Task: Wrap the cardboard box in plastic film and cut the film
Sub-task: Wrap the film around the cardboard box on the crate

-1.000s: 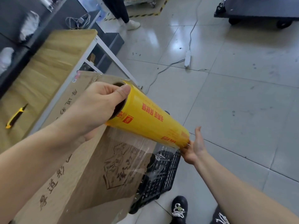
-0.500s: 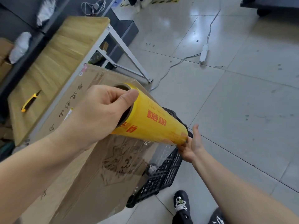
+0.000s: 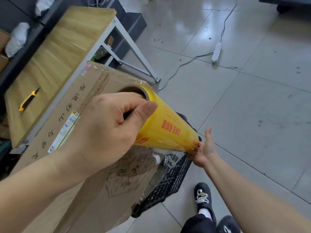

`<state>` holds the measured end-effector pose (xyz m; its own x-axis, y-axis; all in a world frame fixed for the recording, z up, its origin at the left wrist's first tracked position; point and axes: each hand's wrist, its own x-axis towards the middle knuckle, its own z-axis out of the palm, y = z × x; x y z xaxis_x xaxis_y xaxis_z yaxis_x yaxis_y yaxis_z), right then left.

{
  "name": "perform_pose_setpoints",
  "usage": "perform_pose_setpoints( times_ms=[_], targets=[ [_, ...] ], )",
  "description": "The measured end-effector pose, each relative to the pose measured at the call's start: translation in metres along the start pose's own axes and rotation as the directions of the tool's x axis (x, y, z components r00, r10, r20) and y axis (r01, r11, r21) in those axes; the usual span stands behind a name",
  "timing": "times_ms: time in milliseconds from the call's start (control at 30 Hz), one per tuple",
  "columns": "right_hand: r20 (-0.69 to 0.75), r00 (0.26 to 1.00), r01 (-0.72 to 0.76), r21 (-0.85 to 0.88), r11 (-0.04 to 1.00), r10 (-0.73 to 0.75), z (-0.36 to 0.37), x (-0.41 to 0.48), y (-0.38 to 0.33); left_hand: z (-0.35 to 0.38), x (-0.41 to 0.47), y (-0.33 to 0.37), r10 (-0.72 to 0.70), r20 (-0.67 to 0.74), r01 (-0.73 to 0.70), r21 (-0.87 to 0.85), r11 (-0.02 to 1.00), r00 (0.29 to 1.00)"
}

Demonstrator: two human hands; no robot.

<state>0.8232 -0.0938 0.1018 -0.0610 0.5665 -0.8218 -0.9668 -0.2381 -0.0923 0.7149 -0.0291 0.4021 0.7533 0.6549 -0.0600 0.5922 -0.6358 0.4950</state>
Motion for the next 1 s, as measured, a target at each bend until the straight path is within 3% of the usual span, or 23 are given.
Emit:
perform_pose_setpoints(
  times_ms=[267,533,800,1000],
  targets=[
    [-0.069,0.998,-0.002,-0.018,1.0,0.001,-0.009,0.022,0.011,-0.001,0.0,0.002,0.043,-0.038,-0.04,0.078,0.996,0.998],
    [-0.058,0.998,0.004,0.103,0.995,0.002,-0.016,0.033,0.023,0.003,0.001,0.014,0.092,0.012,-0.093,0.2,0.975,0.996],
    [-0.075,0.997,0.03,0.166,0.986,-0.018,-0.022,0.036,0.032,0.002,0.007,0.013,0.16,0.086,-0.172,0.162,0.972,0.983],
    [-0.049,0.999,0.036,0.278,0.96,-0.023,-0.023,0.039,0.03,-0.007,0.011,-0.005,0.105,0.104,-0.106,0.002,0.994,0.989]
  ],
)
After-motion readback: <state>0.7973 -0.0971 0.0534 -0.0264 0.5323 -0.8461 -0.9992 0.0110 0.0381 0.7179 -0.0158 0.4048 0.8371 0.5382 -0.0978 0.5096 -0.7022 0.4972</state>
